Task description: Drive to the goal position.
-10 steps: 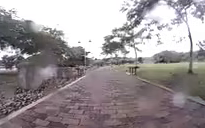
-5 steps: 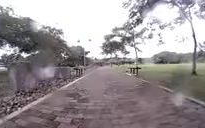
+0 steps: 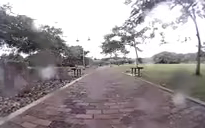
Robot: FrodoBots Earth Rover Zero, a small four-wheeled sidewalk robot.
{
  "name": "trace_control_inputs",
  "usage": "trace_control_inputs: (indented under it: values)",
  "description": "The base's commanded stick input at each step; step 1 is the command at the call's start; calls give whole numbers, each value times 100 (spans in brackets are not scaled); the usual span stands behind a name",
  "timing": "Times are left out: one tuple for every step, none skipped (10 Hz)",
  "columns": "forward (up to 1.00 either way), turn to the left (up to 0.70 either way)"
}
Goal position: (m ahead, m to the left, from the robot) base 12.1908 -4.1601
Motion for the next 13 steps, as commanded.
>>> trace_control_inputs:
  values:
    - [70, 0]
    - [70, 0]
    - [70, 0]
    - [70, 0]
    - [70, 0]
    - [70, 0]
    - [70, 0]
    - [70, 0]
    - [70, 0]
    - [70, 0]
    - [70, 0]
    - [70, 0]
    - [70, 0]
